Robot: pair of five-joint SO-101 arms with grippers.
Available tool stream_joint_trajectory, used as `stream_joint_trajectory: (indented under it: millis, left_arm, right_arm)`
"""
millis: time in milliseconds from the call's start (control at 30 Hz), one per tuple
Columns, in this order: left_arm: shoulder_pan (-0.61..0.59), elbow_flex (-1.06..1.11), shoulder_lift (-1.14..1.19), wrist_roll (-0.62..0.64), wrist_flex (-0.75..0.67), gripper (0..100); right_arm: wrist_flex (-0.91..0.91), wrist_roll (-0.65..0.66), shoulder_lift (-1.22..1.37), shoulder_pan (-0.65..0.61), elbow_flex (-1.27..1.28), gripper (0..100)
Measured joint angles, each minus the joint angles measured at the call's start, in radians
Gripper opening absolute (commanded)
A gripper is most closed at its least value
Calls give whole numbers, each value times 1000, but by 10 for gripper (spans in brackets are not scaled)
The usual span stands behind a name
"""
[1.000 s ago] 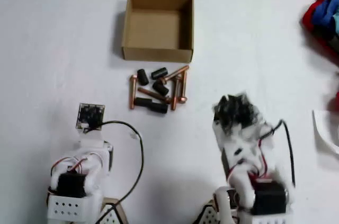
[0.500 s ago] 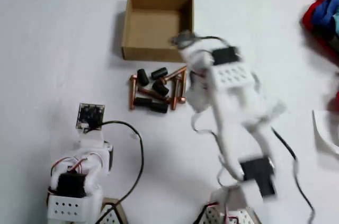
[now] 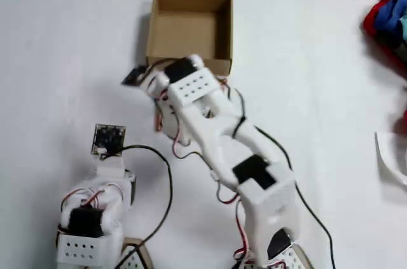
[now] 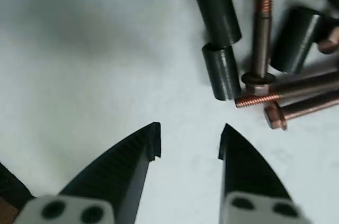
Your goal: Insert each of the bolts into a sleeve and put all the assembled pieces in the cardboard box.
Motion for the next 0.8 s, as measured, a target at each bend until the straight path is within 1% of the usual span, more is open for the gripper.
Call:
stream_joint_trajectory:
  millis: [100,233,300,467,633,800]
  left_arm:
    - [0,0,0,0,0,24]
    - [0,0,0,0,0,24]
    - [0,0,0,0,0,24]
    - [0,0,0,0,0,24]
    - [0,0,0,0,0,24]
    - [0,0,0,0,0,24]
  right_arm:
    - [-32,28,83,-20,-18,135]
    - [-60,152,181,-12,-78,136]
    - [-58,183,219,-18,-112,137]
    - [-52,198,241,-17,-155,138]
    - [5,198,241,-15,-183,141]
    - [32,198,241,-20,-183,205]
